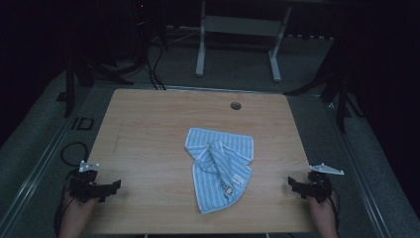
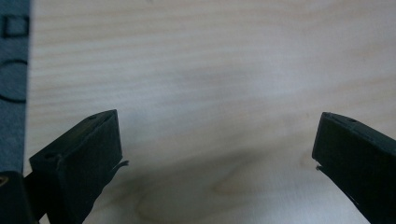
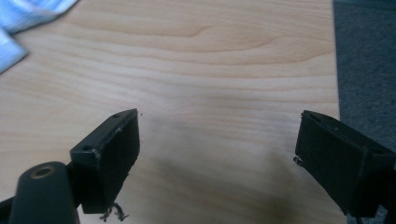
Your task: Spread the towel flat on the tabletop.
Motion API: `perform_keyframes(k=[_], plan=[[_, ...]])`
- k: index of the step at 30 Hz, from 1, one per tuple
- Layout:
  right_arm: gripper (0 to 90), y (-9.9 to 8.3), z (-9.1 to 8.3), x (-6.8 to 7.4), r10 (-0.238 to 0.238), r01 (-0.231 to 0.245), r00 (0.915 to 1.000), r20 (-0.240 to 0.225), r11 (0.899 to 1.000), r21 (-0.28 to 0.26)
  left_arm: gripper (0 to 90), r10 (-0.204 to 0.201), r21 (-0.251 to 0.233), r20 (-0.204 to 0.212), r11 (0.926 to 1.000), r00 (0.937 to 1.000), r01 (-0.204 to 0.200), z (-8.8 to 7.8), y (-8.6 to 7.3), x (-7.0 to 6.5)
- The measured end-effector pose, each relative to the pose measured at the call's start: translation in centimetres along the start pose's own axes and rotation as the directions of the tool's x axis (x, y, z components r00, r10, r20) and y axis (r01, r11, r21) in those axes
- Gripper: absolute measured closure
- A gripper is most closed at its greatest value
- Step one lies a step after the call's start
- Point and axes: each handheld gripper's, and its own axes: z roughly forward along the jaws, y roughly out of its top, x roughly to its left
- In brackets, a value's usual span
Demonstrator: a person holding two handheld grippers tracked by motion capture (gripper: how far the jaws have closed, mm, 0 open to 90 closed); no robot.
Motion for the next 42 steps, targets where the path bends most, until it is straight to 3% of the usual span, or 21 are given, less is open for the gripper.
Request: perform_keyframes(k=[3, 6, 10, 12, 14, 16, 17, 19, 20, 22, 24, 26, 27, 28, 30, 33, 36, 37, 40, 41, 42], plan=[[13.7, 0.4, -0.3, 0.2, 0.004, -0.003, 0.9995, -0.031, 1.0, 0.018, 1.5, 0.012, 0.035, 0.022, 0.9993, 0.9997, -0.013, 0.0, 0.3, -0.2], [13.3, 1.4, -0.5, 1.1, -0.026, 0.03, 0.995, -0.096, 0.998, 0.048, 1.5, 0.033, 0.048, 0.063, 0.9982, 0.9975, -0.036, 0.3, 0.9, -1.0], [12.8, 2.1, -0.3, 2.2, -0.047, 0.055, 0.9923, -0.114, 0.997, 0.062, 1.9, 0.068, 0.076, 0.071, 0.9944, 0.9952, -0.073, 1.1, 1.5, -2.0], [12.3, 2.8, 0.4, 3.3, -0.095, 0.111, 0.9861, -0.136, 0.987, 0.115, 1.9, 0.09, 0.109, 0.07, 0.9892, 0.9935, -0.097, 1.6, 1.8, -2.5], [12.3, 3.0, 0.6, 3.5, -0.104, 0.125, 0.9824, -0.156, 0.983, 0.134, 1.9, 0.105, 0.135, 0.091, 0.984, 0.9903, -0.117, 2.1, 2.1, -3.0], [12.5, 3.6, 1.3, 4.0, -0.131, 0.164, 0.9764, -0.171, 0.967, 0.196, 1.9, 0.118, 0.147, 0.093, 0.9805, 0.9887, -0.131, 2.2, 2.3, -3.3], [12.5, 3.6, 1.3, 4.0, -0.131, 0.164, 0.9764, -0.171, 0.967, 0.196, 1.9, 0.118, 0.146, 0.101, 0.9804, 0.9878, -0.132, 2.2, 2.4, -3.3], [12.7, 4.1, 1.6, 4.3, -0.13, 0.172, 0.9739, -0.186, 0.958, 0.229, 1.9, 0.112, 0.152, 0.122, 0.9797, 0.9861, -0.13, 2.3, 2.8, -3.6], [12.8, 4.6, 1.9, 4.5, -0.144, 0.194, 0.9689, -0.201, 0.948, 0.252, 1.9, 0.118, 0.152, 0.126, 0.9789, 0.985, -0.137, 2.3, 2.9, -3.7], [12.7, 4.8, 2.1, 4.8, -0.149, 0.2, 0.9678, -0.203, 0.944, 0.263, 2.0, 0.129, 0.156, 0.133, 0.9763, 0.9827, -0.15, 2.4, 3.2, -4.2], [12.6, 5.3, 2.6, 5.3, -0.161, 0.214, 0.9662, -0.201, 0.937, 0.276, 1.9, 0.142, 0.156, 0.148, 0.9739, 0.9787, -0.165, 2.7, 3.5, -4.8], [12.6, 5.6, 2.9, 5.7, -0.165, 0.218, 0.9652, -0.203, 0.937, 0.275, 1.9, 0.171, 0.165, 0.166, 0.9662, 0.9713, -0.198, 3.1, 3.9, -5.7], [12.6, 5.6, 2.9, 5.7, -0.165, 0.218, 0.9652, -0.203, 0.937, 0.275, 1.9, 0.171, 0.165, 0.166, 0.9662, 0.9713, -0.198, 3.1, 3.9, -5.7], [12.6, 5.7, 3.0, 5.8, -0.165, 0.22, 0.9637, -0.21, 0.936, 0.274, 1.9, 0.183, 0.177, 0.178, 0.9605, 0.9669, -0.215, 3.3, 4.0, -6.1], [12.6, 6.0, 3.5, 6.4, -0.178, 0.24, 0.9582, -0.224, 0.927, 0.287, 1.9, 0.197, 0.182, 0.179, 0.9561, 0.9639, -0.229, 3.6, 4.3, -6.8], [12.6, 6.3, 3.7, 6.8, -0.186, 0.251, 0.9548, -0.232, 0.922, 0.295, 2.0, 0.218, 0.183, 0.194, 0.9501, 0.9566, -0.253, 3.9, 4.8, -7.7], [13.9, 6.9, 3.9, 7.4, -0.202, 0.276, 0.9447, -0.258, 0.916, 0.293, 4.5, 0.231, 0.184, 0.203, 0.9455, 0.9515, -0.269, 4.3, 5.3, -8.6], [14.1, 7.1, 3.8, 7.6, -0.2, 0.275, 0.9424, -0.268, 0.919, 0.282, 4.4, 0.25, 0.185, 0.21, 0.9392, 0.9452, -0.289, 4.7, 5.7, -9.3], [15.1, 7.8, 3.6, 8.2, -0.22, 0.295, 0.9341, -0.281, 0.919, 0.261, 4.4, 0.265, 0.186, 0.228, 0.9327, 0.9368, -0.309, 5.1, 6.2, -10.3], [17.5, 8.0, 3.6, 8.4, -0.227, 0.303, 0.9305, -0.287, 0.917, 0.258, 4.5, 0.265, 0.186, 0.228, 0.9327, 0.9368, -0.309, 5.1, 6.2, -10.3], [19.0, 8.3, 3.5, 8.6, -0.233, 0.313, 0.9248, -0.301, 0.915, 0.254, 4.5, 0.271, 0.181, 0.246, 0.9303, 0.9305, -0.319, 5.3, 6.6, -11.0]])
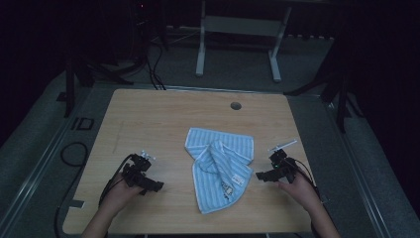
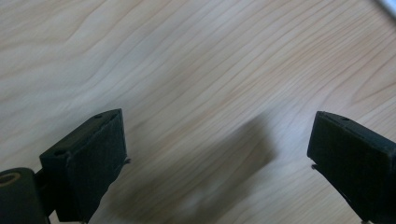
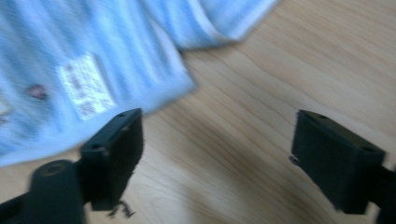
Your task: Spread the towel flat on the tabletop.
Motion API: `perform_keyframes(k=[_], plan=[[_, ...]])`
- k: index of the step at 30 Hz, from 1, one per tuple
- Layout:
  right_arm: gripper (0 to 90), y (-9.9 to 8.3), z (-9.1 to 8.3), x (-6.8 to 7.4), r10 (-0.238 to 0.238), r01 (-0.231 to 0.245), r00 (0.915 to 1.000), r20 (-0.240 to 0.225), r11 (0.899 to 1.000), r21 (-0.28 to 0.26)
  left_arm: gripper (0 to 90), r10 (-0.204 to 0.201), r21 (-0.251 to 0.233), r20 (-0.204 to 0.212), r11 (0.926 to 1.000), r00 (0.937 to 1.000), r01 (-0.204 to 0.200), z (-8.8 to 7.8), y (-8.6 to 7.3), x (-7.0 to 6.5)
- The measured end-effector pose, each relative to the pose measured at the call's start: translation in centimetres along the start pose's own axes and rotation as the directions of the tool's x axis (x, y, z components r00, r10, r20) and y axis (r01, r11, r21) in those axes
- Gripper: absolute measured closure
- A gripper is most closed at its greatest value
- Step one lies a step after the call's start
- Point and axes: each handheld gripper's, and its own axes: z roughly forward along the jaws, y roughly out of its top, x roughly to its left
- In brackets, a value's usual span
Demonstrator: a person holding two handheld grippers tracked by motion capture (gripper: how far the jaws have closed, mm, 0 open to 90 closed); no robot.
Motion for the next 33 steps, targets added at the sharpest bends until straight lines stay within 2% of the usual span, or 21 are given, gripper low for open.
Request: perform_keyframes(k=[4, 6, 10, 14, 16, 17, 18, 19, 22, 24, 26, 28, 30, 33], plan=[[21.2, 1.3, 0.0, 0.9, -0.044, 0.044, 0.9985, -0.032, 0.999, -0.003, 5.2, 0.027, 0.009, 0.012, 0.9996, 0.9996, -0.027, 0.6, 1.3, -0.9], [23.2, 2.0, 0.1, 1.2, -0.05, 0.05, 0.9971, -0.057, 0.999, -0.009, 8.4, 0.039, 0.013, 0.013, 0.9992, 0.9992, -0.039, 0.9, 1.9, -1.2], [25.1, 3.0, 0.3, 1.8, -0.067, 0.065, 0.9952, -0.072, 0.998, -0.017, 15.0, 0.051, 0.006, 0.031, 0.9987, 0.9982, -0.051, 1.2, 2.9, -1.7], [34.4, 4.9, 0.8, 2.8, -0.106, 0.106, 0.9903, -0.09, 0.994, -0.009, 22.2, 0.085, 0.009, 0.052, 0.9963, 0.995, -0.086, 1.6, 4.7, -2.2], [36.1, 5.7, 1.0, 3.4, -0.147, 0.146, 0.9852, -0.089, 0.989, -0.009, 25.4, 0.106, 0.008, 0.06, 0.9943, 0.9925, -0.107, 1.8, 5.4, -2.5], [36.1, 5.7, 1.0, 3.4, -0.147, 0.146, 0.9852, -0.089, 0.989, -0.009, 27.1, 0.106, 0.008, 0.06, 0.9943, 0.9925, -0.107, 1.8, 5.4, -2.5], [40.4, 6.4, 1.2, 4.0, -0.182, 0.182, 0.9797, -0.084, 0.983, -0.01, 28.4, 0.123, 0.006, 0.076, 0.9923, 0.9895, -0.124, 1.9, 6.2, -2.7], [41.3, 6.7, 1.4, 4.3, -0.204, 0.204, 0.976, -0.075, 0.979, -0.013, 30.3, 0.123, 0.0, 0.082, 0.9923, 0.9889, -0.124, 2.0, 6.6, -2.9], [44.0, 7.7, 1.8, 4.9, -0.24, 0.239, 0.9682, -0.071, 0.971, -0.026, 32.9, 0.134, -0.011, 0.106, 0.9909, 0.9852, -0.134, 2.3, 7.7, -3.2], [44.3, 8.5, 2.1, 5.1, -0.246, 0.244, 0.9657, -0.083, 0.969, -0.039, 35.1, 0.141, -0.013, 0.098, 0.99, 0.9852, -0.141, 2.4, 8.1, -3.3], [45.9, 9.2, 2.3, 5.3, -0.245, 0.242, 0.9655, -0.088, 0.969, -0.046, 38.1, 0.164, -0.014, 0.087, 0.9865, 0.9827, -0.163, 2.9, 9.2, -3.8], [46.3, 9.9, 2.6, 5.5, -0.243, 0.238, 0.9641, -0.108, 0.97, -0.054, 39.7, 0.17, -0.018, 0.09, 0.9855, 0.9813, -0.169, 3.2, 10.0, -4.1], [47.5, 10.4, 3.1, 5.7, -0.243, 0.239, 0.9618, -0.125, 0.97, -0.047, 41.3, 0.168, -0.025, 0.089, 0.9857, 0.9817, -0.167, 3.6, 10.7, -4.2], [51.4, 10.8, 4.1, 5.9, -0.248, 0.248, 0.9589, -0.138, 0.969, -0.017, 44.5, 0.157, -0.024, 0.116, 0.9875, 0.9808, -0.156, 4.5, 11.7, -4.2]])
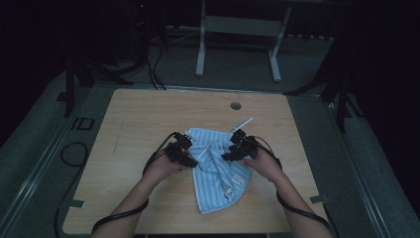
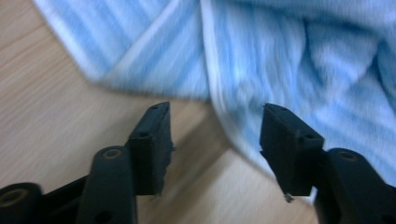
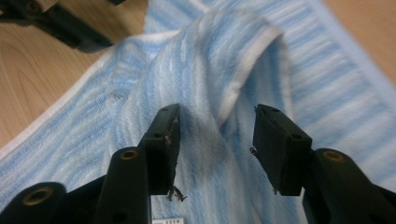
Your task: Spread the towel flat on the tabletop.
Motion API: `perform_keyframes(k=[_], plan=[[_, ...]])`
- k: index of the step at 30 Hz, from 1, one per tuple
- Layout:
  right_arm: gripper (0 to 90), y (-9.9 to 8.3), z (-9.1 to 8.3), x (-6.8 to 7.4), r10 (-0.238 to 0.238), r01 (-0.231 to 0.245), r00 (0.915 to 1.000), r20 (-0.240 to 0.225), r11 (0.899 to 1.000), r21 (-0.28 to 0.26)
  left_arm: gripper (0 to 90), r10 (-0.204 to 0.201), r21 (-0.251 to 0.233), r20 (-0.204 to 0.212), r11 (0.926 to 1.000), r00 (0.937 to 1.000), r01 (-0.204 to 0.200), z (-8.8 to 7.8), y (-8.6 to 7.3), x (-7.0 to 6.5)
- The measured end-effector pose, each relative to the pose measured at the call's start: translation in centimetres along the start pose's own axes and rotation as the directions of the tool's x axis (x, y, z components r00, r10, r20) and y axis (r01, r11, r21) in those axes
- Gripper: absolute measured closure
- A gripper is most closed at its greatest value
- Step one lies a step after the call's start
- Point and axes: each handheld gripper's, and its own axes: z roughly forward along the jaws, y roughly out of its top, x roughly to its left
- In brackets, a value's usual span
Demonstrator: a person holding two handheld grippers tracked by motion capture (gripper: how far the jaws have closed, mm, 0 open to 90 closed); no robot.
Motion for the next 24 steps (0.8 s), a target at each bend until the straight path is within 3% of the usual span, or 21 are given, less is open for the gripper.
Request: perform_keyframes(k=[3, 5, 6, 7, 8, 10, 11, 17, 24], plan=[[59.9, 0.0, 0.8, 0.1, -0.006, 0.007, 0.9997, -0.025, 1.0, 0.023, 48.1, -0.006, 0.009, 0.003, 0.9999, 1.0, 0.006, 1.0, 0.7, 0.0], [64.6, -0.1, 0.9, 0.2, -0.018, 0.019, 0.9993, -0.032, 0.999, 0.028, 54.9, -0.001, 0.013, 0.005, 0.9999, 1.0, 0.001, 1.2, 0.8, 0.0], [73.6, -0.2, 0.8, 0.5, -0.036, 0.038, 0.9986, -0.038, 0.999, 0.032, 58.5, -0.005, 0.003, 0.028, 1.0, 0.9996, 0.005, 1.5, 0.9, 0.0], [73.6, -0.2, 0.8, 0.5, -0.036, 0.038, 0.9986, -0.038, 0.999, 0.032, 65.4, -0.005, 0.003, 0.028, 1.0, 0.9996, 0.005, 1.5, 0.9, 0.0], [78.8, -0.3, 0.7, 0.6, -0.051, 0.052, 0.9981, -0.034, 0.998, 0.032, 65.4, -0.002, -0.003, 0.039, 1.0, 0.9993, 0.002, 1.5, 1.0, 0.0], [84.6, -0.4, 0.4, 1.0, -0.076, 0.077, 0.997, -0.011, 0.997, 0.031, 81.2, 0.004, -0.027, 0.048, 0.9996, 0.9988, -0.003, 1.3, 1.0, -0.2], [85.0, -0.6, 0.3, 1.1, -0.081, 0.081, 0.9967, -0.005, 0.996, 0.032, 84.0, 0.009, -0.037, 0.047, 0.9993, 0.9989, -0.007, 1.1, 1.0, -0.3], [86.0, -2.3, -1.3, 1.4, -0.077, 0.077, 0.9958, 0.049, 0.997, 0.002, 86.5, 0.016, -0.076, 0.023, 0.997, 0.9996, -0.014, -0.6, 0.3, -0.5], [86.0, -5.7, -4.1, 1.2, -0.012, 0.015, 0.9974, 0.072, 0.999, -0.047, 86.5, -0.006, -0.103, 0.004, 0.9947, 1.0, 0.007, -2.5, -2.3, -0.1]])
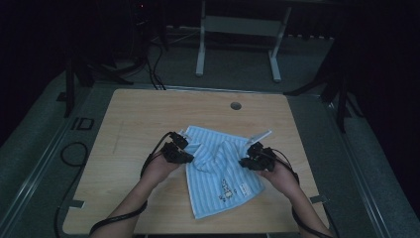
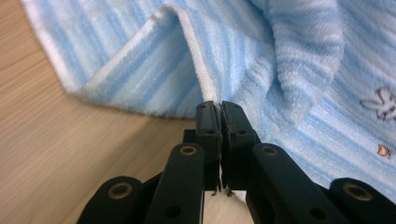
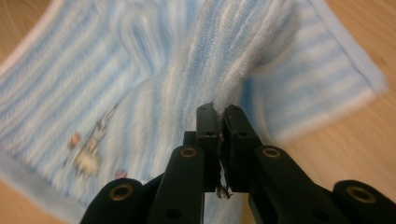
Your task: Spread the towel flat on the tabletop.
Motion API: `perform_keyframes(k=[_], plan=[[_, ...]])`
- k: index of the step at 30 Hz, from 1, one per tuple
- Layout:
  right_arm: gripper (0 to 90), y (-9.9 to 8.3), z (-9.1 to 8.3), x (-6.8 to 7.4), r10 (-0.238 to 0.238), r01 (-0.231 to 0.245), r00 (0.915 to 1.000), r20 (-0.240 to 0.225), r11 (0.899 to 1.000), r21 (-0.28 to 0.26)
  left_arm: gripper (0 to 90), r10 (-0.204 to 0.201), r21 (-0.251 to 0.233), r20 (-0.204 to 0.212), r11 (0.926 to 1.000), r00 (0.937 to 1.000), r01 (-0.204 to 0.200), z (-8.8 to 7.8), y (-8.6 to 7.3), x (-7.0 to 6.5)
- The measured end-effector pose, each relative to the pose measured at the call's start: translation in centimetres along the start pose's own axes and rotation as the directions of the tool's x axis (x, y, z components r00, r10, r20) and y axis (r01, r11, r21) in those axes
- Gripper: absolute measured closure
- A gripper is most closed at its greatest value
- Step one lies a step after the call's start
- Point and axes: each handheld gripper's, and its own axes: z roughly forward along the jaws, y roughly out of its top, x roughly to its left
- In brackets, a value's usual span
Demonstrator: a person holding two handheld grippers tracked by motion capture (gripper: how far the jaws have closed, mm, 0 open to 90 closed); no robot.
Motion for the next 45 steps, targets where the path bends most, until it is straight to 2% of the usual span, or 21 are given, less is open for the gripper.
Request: perform_keyframes(k=[3, 4, 5, 9, 11, 13, 18, 20, 21, 24, 26, 27, 28, 29, 31, 34, 38, 40, 41, 43, 45], plan=[[86.0, -1.1, -0.9, 0.2, 0.021, -0.021, 0.9998, 0.005, 1.0, -0.019, 86.5, -0.009, -0.007, -0.009, 0.9999, 0.9999, 0.009, -0.6, -0.9, 0.2], [86.0, -1.7, -1.3, 0.4, 0.038, -0.038, 0.9993, -0.005, 0.999, -0.027, 86.5, -0.021, -0.006, -0.013, 0.9998, 0.9997, 0.021, -1.0, -2.0, 0.3], [86.1, -3.1, -1.8, 1.0, 0.051, -0.051, 0.9986, -0.013, 0.998, -0.03, 86.5, -0.031, -0.008, -0.013, 0.9995, 0.9994, 0.031, -1.1, -2.4, 0.5], [86.0, -5.4, -1.7, 2.8, 0.067, -0.07, 0.9937, -0.09, 0.997, -0.038, 86.4, -0.056, 0.005, 0.007, 0.9984, 0.9984, 0.056, -0.9, -3.9, 0.8], [85.9, -6.4, -1.2, 4.2, 0.052, -0.055, 0.9921, -0.114, 0.998, -0.025, 86.3, -0.071, 0.007, 0.012, 0.9975, 0.9974, 0.071, -0.8, -4.4, 0.9], [85.8, -7.1, -0.4, 5.3, 0.048, -0.048, 0.9893, -0.138, 0.999, 0.001, 86.2, -0.064, 0.023, 0.014, 0.9977, 0.9978, 0.064, -0.6, -4.8, 0.8], [78.2, -8.1, 0.2, 6.2, 0.057, -0.05, 0.9798, -0.191, 0.998, 0.042, 85.1, -0.056, 0.067, 0.05, 0.9963, 0.9972, 0.052, -0.6, -5.8, 0.1], [70.2, -8.0, -0.4, 5.8, 0.059, -0.051, 0.979, -0.195, 0.998, 0.042, 81.5, -0.038, 0.072, 0.064, 0.9969, 0.9972, 0.034, -1.1, -6.0, 0.0], [67.4, -7.9, -1.0, 5.4, 0.052, -0.048, 0.9835, -0.173, 0.998, 0.03, 77.7, -0.052, 0.064, 0.066, 0.9968, 0.9965, 0.047, -1.7, -6.2, 0.0], [61.5, -7.1, -2.9, 3.4, 0.101, -0.104, 0.986, -0.133, 0.995, -0.016, 67.8, -0.061, 0.023, 0.044, 0.998, 0.9972, 0.06, -3.1, -6.2, 0.2], [61.5, -6.3, -3.6, 2.2, 0.117, -0.122, 0.9894, -0.085, 0.991, -0.046, 61.8, -0.07, -0.016, 0.021, 0.9974, 0.9974, 0.07, -4.3, -6.0, 0.2], [61.8, -5.9, -3.7, 1.6, 0.13, -0.135, 0.9876, -0.089, 0.99, -0.052, 61.8, -0.067, -0.025, 0.025, 0.9974, 0.9975, 0.067, -4.6, -5.9, 0.1], [66.3, -5.4, -3.7, 1.2, 0.13, -0.136, 0.9874, -0.09, 0.989, -0.06, 61.7, -0.058, -0.036, 0.038, 0.9976, 0.9976, 0.059, -4.8, -5.7, -0.4], [75.8, -4.7, -3.5, 0.7, 0.13, -0.135, 0.9886, -0.077, 0.988, -0.071, 61.8, -0.043, -0.035, 0.051, 0.9984, 0.9978, 0.044, -4.7, -5.5, -0.9], [87.1, -3.4, -2.6, 0.0, 0.112, -0.115, 0.9922, -0.055, 0.992, -0.054, 62.9, -0.011, -0.027, 0.068, 0.9996, 0.9976, 0.013, -4.2, -5.3, -2.1], [89.7, -1.2, -0.1, -1.2, 0.129, -0.13, 0.9913, -0.022, 0.991, -0.037, 67.0, 0.043, 0.007, 0.125, 0.999, 0.9912, -0.044, -2.4, -5.3, -4.5], [89.8, 0.6, 3.4, -2.0, 0.151, -0.151, 0.9885, 0.002, 0.988, 0.023, 67.0, 0.11, 0.054, 0.197, 0.991, 0.9742, -0.123, -0.2, -5.6, -7.7], [89.8, 0.9, 4.8, -2.1, 0.153, -0.154, 0.9879, 0.025, 0.986, 0.062, 67.0, 0.128, 0.088, 0.232, 0.9845, 0.9642, -0.152, 0.4, -5.7, -8.4], [89.8, 1.0, 5.3, -2.2, 0.15, -0.153, 0.9881, 0.032, 0.985, 0.076, 66.9, 0.138, 0.098, 0.236, 0.9814, 0.962, -0.165, 0.6, -5.8, -8.6], [89.8, 1.0, 6.2, -2.4, 0.146, -0.151, 0.9879, 0.052, 0.983, 0.1, 66.9, 0.142, 0.116, 0.238, 0.978, 0.9608, -0.174, 0.9, -6.1, -8.7], [89.8, 1.1, 6.3, -2.6, 0.157, -0.16, 0.9866, 0.044, 0.983, 0.088, 66.9, 0.138, 0.127, 0.245, 0.9768, 0.9596, -0.173, 1.1, -6.3, -8.7]])
